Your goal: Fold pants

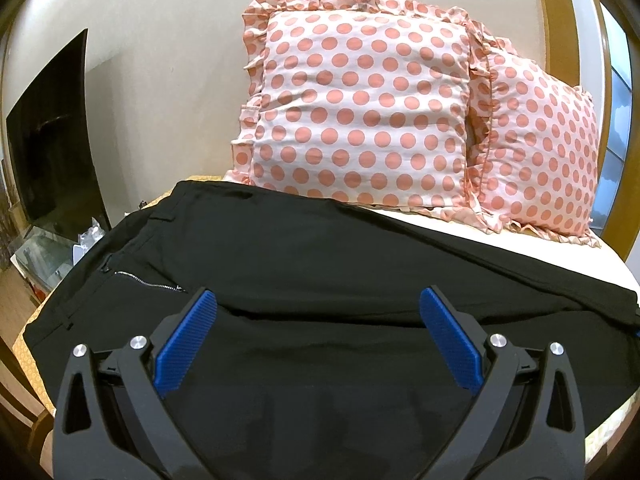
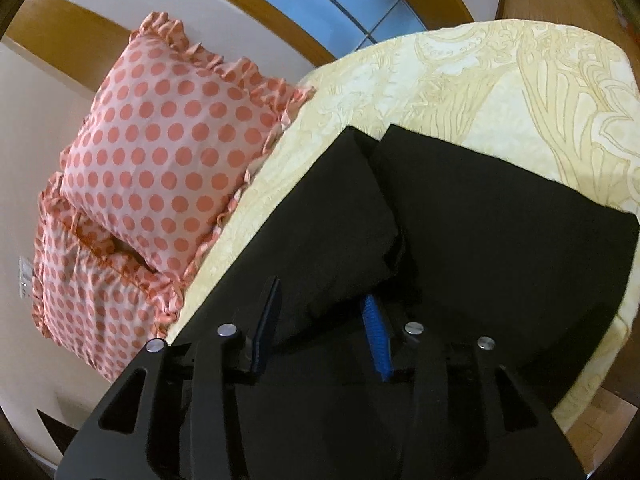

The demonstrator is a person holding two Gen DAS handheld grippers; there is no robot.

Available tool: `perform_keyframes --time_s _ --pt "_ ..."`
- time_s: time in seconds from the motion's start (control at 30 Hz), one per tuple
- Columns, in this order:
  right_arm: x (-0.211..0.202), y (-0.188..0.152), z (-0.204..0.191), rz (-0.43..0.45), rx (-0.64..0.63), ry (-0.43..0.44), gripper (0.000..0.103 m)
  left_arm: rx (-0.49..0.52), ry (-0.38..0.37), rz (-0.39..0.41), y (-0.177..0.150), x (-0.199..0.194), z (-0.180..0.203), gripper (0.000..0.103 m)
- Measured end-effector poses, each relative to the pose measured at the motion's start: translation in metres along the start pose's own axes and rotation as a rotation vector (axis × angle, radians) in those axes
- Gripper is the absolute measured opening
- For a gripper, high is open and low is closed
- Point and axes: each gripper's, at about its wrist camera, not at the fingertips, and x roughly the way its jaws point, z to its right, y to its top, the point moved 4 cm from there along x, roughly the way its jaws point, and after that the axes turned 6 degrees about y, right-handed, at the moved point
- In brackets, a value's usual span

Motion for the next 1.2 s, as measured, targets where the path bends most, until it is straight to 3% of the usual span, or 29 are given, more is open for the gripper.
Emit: perform_keyframes --time_s 0.07,0.1,0.13,0.27,0.43,0.6,0.7,0.8,0.93,1.2 --pt "0.005 0.003 0.0 0.0 0.009 0.016 0.028 -0.005 0.0 -0.011 0.0 0.002 -0.001 0.101" --pt "0.009 0.004 0.001 -0.003 0.002 0.005 0.007 -0.008 0.002 -0.017 0.0 0.003 -0.002 0.101" --pt "0.011 0.005 0.002 -0.008 0.002 0.002 0.003 -0.01 0.004 -0.022 0.0 0.004 -0.003 0.101" --pt "0.002 0.006 0.005 0.02 0.023 0.053 0.003 -0.021 0.015 -0.047 0.003 0.009 -0.012 0.101" --pt "-0.04 0.009 0.0 0.101 0.015 0.135 0.002 -0.021 0.032 -0.084 0.023 0.022 -0.032 0.101" --pt "-0.055 0.003 0.003 0.101 -0.019 0.114 0.002 -0.012 0.035 -0.081 0.057 0.051 -0.053 0.101" --pt "-0.054 0.0 0.009 0.087 -0.008 0.1 0.002 -0.082 0.027 -0.086 0.079 0.078 -0.067 0.101" --pt "-0.052 -0.001 0.013 0.078 -0.002 0.091 0.002 -0.167 0.056 -0.159 0.103 0.125 -0.08 0.101" --pt "-0.052 0.0 0.014 0.071 -0.009 0.091 0.002 -0.194 0.098 -0.271 0.126 0.194 -0.086 0.101" --pt "-0.046 0.001 0.014 0.05 -0.035 0.05 0.002 -0.259 0.226 -0.433 0.138 0.298 -0.108 0.1"
